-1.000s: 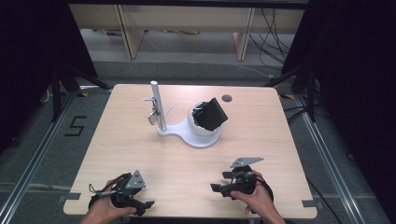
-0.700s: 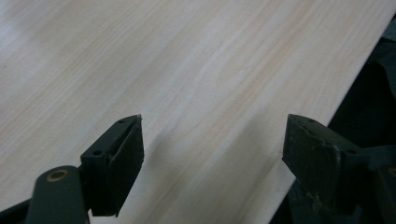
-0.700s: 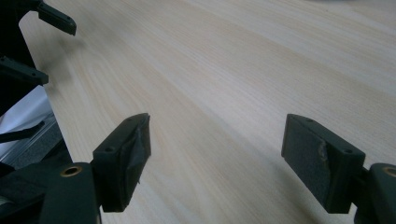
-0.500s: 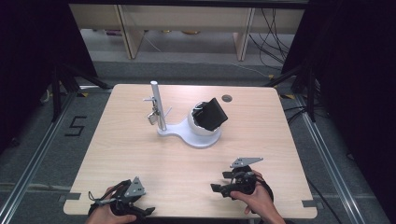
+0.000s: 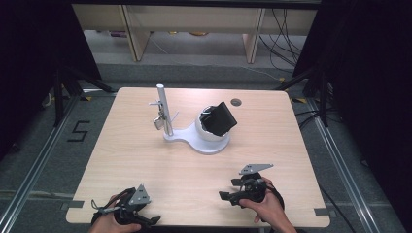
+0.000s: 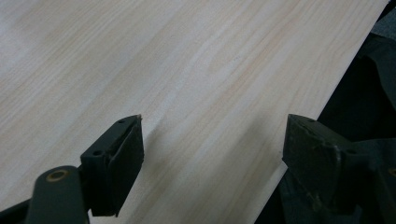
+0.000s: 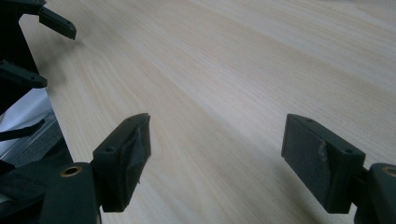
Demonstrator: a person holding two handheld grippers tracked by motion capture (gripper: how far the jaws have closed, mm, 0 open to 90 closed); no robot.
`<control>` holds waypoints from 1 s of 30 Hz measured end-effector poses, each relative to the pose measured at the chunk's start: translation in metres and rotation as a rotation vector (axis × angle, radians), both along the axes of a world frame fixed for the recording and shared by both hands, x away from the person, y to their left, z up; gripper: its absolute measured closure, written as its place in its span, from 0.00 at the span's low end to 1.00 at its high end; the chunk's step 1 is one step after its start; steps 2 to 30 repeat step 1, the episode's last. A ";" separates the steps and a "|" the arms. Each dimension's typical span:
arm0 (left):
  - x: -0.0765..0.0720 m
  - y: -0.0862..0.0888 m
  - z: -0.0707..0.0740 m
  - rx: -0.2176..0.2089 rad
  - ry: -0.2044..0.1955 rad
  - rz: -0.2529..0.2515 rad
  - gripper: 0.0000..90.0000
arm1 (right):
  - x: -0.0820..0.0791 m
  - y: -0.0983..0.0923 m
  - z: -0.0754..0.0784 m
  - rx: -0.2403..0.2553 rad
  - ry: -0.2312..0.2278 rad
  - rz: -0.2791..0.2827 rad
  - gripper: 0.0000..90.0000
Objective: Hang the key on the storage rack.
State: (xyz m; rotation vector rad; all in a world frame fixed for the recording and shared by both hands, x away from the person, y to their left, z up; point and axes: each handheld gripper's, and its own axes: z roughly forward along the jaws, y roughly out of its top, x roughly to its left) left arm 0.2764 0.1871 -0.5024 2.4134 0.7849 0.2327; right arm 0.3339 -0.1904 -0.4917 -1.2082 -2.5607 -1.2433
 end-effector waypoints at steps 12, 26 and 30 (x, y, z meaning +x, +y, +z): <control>0.000 0.000 0.000 -0.001 -0.004 -0.001 0.23 | 0.000 0.000 0.000 0.000 0.002 0.000 0.28; 0.000 0.000 0.000 -0.001 -0.004 -0.001 0.23 | 0.000 0.000 0.000 0.000 0.002 0.000 0.28; 0.000 0.000 0.000 -0.001 -0.004 -0.001 0.23 | 0.000 0.000 0.000 0.000 0.002 0.000 0.28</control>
